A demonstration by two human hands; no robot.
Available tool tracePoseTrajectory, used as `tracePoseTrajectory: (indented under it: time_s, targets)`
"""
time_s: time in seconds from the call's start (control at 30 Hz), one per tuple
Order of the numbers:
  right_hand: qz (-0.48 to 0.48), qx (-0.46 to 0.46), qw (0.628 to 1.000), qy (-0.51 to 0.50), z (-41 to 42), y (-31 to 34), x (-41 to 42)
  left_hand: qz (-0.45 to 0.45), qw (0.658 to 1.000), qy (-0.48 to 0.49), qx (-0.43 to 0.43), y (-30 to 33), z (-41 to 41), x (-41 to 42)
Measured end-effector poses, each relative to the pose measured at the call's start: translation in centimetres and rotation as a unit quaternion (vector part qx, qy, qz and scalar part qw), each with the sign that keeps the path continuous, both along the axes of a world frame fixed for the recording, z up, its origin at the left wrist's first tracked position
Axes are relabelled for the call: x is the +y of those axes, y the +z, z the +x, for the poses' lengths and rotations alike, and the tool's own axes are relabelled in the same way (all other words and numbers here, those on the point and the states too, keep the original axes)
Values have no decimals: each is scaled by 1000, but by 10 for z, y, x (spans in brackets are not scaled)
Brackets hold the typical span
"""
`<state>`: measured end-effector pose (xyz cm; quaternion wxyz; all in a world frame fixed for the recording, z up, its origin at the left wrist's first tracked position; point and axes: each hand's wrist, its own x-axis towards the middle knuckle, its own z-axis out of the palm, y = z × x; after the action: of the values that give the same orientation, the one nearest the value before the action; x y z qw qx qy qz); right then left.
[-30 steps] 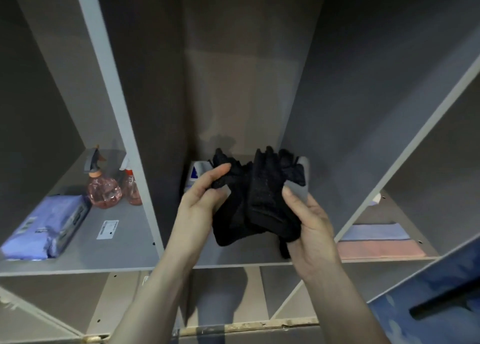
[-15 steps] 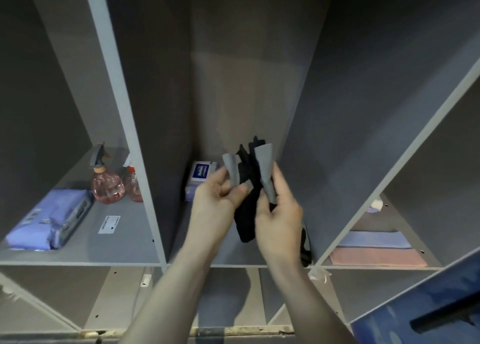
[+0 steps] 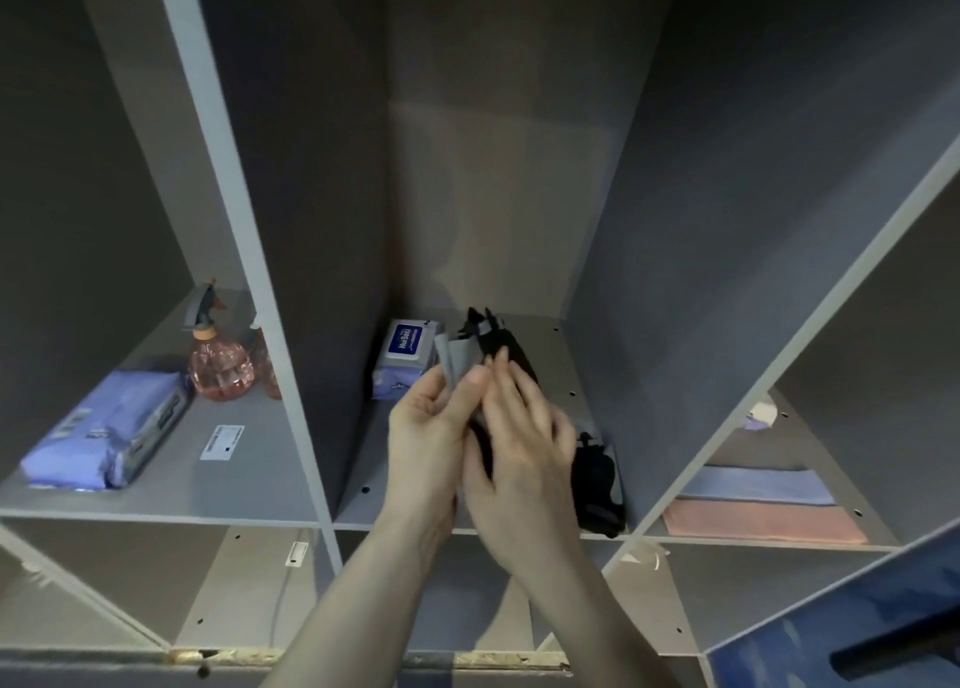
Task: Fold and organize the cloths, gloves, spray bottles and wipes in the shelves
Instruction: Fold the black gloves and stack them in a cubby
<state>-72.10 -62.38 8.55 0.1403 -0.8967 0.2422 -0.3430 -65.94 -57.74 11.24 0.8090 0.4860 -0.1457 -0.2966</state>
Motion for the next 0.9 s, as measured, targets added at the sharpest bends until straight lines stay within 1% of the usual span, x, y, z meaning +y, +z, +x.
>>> tracePoseTrajectory:
  time_s: [0.03, 0.07, 0.1, 0.13, 0.17, 0.2, 0.23, 0.27, 0.3, 0.33, 0.37, 0.4, 0.43, 0.5, 0.53, 0.63, 0.73, 0.83, 0.9]
  targets:
    - [57, -15, 998, 13, -7, -1, -5, 5, 1000, 8, 20, -4, 5, 0]
    - [135, -42, 990, 11, -15, 1, -9, 5, 999, 9, 44, -7, 11, 0]
    - [229, -77, 970, -1, -23, -1, -18, 5, 997, 2, 74, -10, 15, 0]
    - [338, -97, 936, -15, -28, -1, -25, 14, 995, -11, 98, -12, 20, 0]
    - [455, -98, 885, -19, -32, -2, -35, 29, 992, -27, 122, -16, 23, -1]
    - [563, -96, 821, 3, -33, -7, -45, 49, 987, -45, 144, -21, 25, -3]
    - [639, -95, 763, 37, -34, -14, -54, 66, 982, -62, 168, -26, 25, -6]
    - [678, -98, 726, 60, -33, -24, -60, 77, 977, -79, 185, -33, 25, -10]
    - [694, -107, 707, 77, -31, -34, -62, 86, 971, -89, 204, -41, 26, -13]
    - [686, -116, 715, 75, -29, -45, -63, 90, 970, -91, 209, -49, 25, -16]
    - [669, -122, 730, 60, -26, -56, -63, 94, 971, -90, 200, -60, 26, -20]
    - [656, -135, 742, 45, -25, -66, -61, 111, 975, -86, 169, -69, 26, -21]
    - [651, -151, 743, 34, -23, -77, -61, 140, 978, -82, 127, -79, 25, -22]
    - [659, -184, 730, 18, -20, -92, -59, 209, 974, -72, 54, -98, 21, -23]
    - [654, -190, 732, 9, -18, -99, -59, 223, 971, -79, 30, -109, 19, -23]
    - [631, -191, 752, -4, -16, -122, -66, 236, 967, -90, -18, -132, 21, -34]
    - [616, -159, 772, 7, -18, -137, -75, 246, 967, -58, -41, -146, 33, -54]
    - [565, -137, 813, 16, -22, -154, -85, 249, 966, -46, -52, -163, 45, -79]
    - [517, -127, 846, -15, -21, -163, -97, 263, 962, -53, -57, -174, 51, -97]
